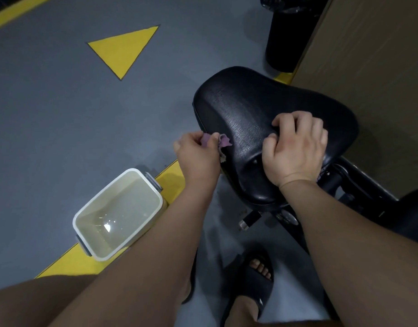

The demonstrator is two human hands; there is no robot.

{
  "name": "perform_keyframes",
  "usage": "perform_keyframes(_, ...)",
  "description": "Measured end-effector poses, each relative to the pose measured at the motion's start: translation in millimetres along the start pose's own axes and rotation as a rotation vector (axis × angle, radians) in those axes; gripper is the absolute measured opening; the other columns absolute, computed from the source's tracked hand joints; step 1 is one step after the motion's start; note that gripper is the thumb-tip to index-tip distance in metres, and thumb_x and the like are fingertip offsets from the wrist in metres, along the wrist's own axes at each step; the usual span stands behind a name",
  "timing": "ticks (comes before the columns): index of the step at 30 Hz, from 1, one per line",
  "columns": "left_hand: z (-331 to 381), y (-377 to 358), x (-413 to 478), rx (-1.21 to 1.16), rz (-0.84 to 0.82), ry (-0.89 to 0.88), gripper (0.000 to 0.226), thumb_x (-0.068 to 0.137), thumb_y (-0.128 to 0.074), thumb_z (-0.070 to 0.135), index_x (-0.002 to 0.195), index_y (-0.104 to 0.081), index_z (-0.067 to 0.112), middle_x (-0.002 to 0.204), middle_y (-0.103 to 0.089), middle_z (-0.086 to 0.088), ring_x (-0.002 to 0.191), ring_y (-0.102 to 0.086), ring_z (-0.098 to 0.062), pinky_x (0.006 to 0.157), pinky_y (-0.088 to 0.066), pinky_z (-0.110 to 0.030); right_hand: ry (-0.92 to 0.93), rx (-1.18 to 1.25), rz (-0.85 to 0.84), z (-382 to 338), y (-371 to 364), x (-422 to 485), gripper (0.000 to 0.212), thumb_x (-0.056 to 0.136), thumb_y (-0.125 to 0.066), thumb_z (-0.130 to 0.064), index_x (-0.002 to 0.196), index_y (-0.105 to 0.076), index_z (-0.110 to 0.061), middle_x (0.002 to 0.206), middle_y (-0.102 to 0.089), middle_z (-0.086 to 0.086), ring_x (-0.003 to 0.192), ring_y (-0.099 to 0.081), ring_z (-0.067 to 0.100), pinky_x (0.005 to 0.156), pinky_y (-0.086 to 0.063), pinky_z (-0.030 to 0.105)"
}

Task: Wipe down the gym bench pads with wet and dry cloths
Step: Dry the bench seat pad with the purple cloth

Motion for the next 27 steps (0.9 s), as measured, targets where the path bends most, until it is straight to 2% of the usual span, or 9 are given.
perform_keyframes(3,-18.7,-3.2,-5.1,-0.181,0.007,0.176,0.056,0.067,-0.071,0.061,0.106,-0.069,0.021,0.105,-0.072,-0.002,0.091,-0.071,-0.016,0.086,-0.06,-0.044,0.0,-0.007,-0.002,0.2,0.2,0.4,0.024,0.086,-0.054,-0.028,0.107,-0.061,-0.018,0.113,-0.054,0.008,0.106,-0.047,0.032,0.096,-0.035,0.043)
perform_keyframes(5,-20.5,-7.8,-13.0,-0.298,-0.031,0.249,0.04,0.077,-0.074,0.048,0.104,-0.071,0.019,0.098,-0.075,0.002,0.09,-0.072,-0.015,0.088,-0.059,-0.045,-0.001,-0.01,-0.009,0.1,0.0,0.4,0.025,0.086,-0.054,-0.028,0.108,-0.061,-0.018,0.113,-0.054,0.008,0.106,-0.047,0.032,0.096,-0.035,0.043)
perform_keyframes(7,-11.0,-10.9,-18.6,-0.332,-0.053,0.202,0.012,0.089,-0.07,0.032,0.085,-0.073,0.021,0.084,-0.076,0.007,0.082,-0.071,-0.014,0.089,-0.059,-0.043,-0.004,-0.008,-0.018,0.3,-0.2,0.6,0.026,0.086,-0.052,-0.029,0.108,-0.061,-0.018,0.114,-0.054,0.008,0.107,-0.047,0.032,0.096,-0.035,0.044)
perform_keyframes(13,-11.8,-20.1,-27.6,-0.447,-0.11,0.279,0.031,0.097,-0.06,0.019,0.069,-0.073,0.022,0.075,-0.075,0.007,0.081,-0.069,-0.016,0.097,-0.055,-0.041,-0.009,-0.011,-0.027,0.2,0.3,0.1,0.026,0.087,-0.051,-0.03,0.108,-0.06,-0.019,0.114,-0.053,0.007,0.108,-0.047,0.031,0.098,-0.035,0.042)
perform_keyframes(17,-10.6,-21.6,-49.5,-0.452,-0.066,0.239,0.019,0.097,-0.06,0.022,0.084,-0.074,0.018,0.073,-0.073,0.009,0.075,-0.066,-0.011,0.081,-0.052,-0.03,-0.012,-0.007,-0.022,1.1,-1.6,0.4,0.025,0.087,-0.052,-0.03,0.108,-0.06,-0.019,0.114,-0.053,0.007,0.108,-0.046,0.03,0.098,-0.034,0.041)
perform_keyframes(20,-4.5,-27.1,-23.5,-0.429,-0.078,0.234,0.024,0.088,-0.059,0.032,0.068,-0.072,0.028,0.069,-0.071,0.009,0.073,-0.064,-0.016,0.083,-0.053,-0.034,-0.012,-0.011,-0.023,1.9,-2.2,0.6,0.025,0.087,-0.052,-0.029,0.108,-0.06,-0.019,0.115,-0.053,0.006,0.108,-0.046,0.029,0.099,-0.033,0.04)
perform_keyframes(22,-0.3,-29.3,9.8,-0.428,-0.062,0.277,0.029,0.094,-0.061,0.026,0.067,-0.07,0.021,0.066,-0.07,0.007,0.07,-0.065,-0.015,0.085,-0.056,-0.036,-0.01,-0.01,-0.025,2.0,-2.8,0.4,0.025,0.088,-0.052,-0.03,0.109,-0.06,-0.019,0.115,-0.053,0.006,0.108,-0.046,0.029,0.099,-0.034,0.04)
perform_keyframes(25,15.6,-27.9,49.7,-0.415,-0.092,0.261,0.03,0.103,-0.053,0.013,0.074,-0.061,0.013,0.066,-0.063,0.002,0.054,-0.057,-0.007,0.064,-0.05,-0.021,-0.004,-0.016,-0.025,1.4,-3.0,1.2,0.024,0.087,-0.052,-0.03,0.107,-0.06,-0.019,0.115,-0.053,0.006,0.107,-0.046,0.029,0.098,-0.034,0.04)
perform_keyframes(27,19.3,-25.6,59.9,-0.4,-0.143,0.233,0.026,0.103,-0.05,0.01,0.079,-0.059,0.011,0.068,-0.06,0.0,0.054,-0.054,-0.008,0.058,-0.044,-0.019,-0.005,-0.022,-0.023,1.3,-3.0,2.0,0.024,0.087,-0.052,-0.03,0.107,-0.06,-0.019,0.114,-0.053,0.006,0.107,-0.047,0.03,0.097,-0.035,0.041)
Point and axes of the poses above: each hand's wrist, its own x-axis towards the middle knuckle, its own y-axis out of the back of the hand, z = x × y, the point moved 7 cm from there along x, towards the middle knuckle
